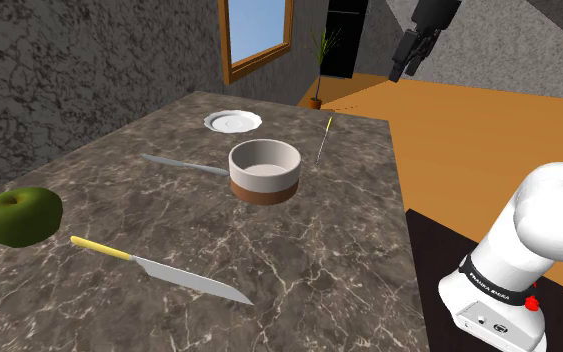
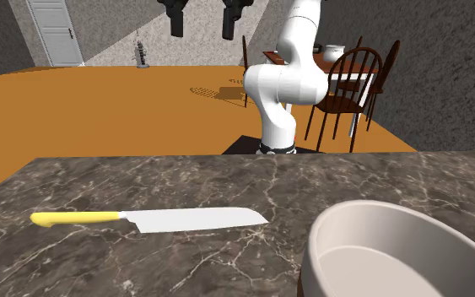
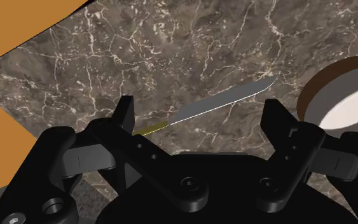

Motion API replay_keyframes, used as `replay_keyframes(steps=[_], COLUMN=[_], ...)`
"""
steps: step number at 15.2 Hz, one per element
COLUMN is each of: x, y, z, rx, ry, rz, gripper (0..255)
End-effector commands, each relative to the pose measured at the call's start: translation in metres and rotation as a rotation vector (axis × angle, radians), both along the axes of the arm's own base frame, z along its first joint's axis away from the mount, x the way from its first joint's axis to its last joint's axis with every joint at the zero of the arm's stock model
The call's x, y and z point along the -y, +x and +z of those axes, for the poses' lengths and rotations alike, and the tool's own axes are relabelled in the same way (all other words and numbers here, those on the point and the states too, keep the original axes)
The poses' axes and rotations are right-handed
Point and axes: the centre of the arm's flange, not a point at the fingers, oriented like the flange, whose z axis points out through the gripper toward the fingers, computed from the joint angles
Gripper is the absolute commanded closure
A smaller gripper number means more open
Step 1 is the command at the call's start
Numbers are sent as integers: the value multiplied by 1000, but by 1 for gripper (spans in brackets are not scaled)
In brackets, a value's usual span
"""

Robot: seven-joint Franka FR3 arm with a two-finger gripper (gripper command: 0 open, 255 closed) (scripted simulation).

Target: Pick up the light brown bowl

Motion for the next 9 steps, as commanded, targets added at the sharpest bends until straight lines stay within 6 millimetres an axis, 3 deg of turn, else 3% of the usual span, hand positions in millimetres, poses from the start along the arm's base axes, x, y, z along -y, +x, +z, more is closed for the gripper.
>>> replay_keyframes(steps=[1, 9], x=[0, -72], y=[0, 55], z=[0, -53], rx=[0, -14], ry=[0, 15], rz=[0, 3], gripper=[0, 0])
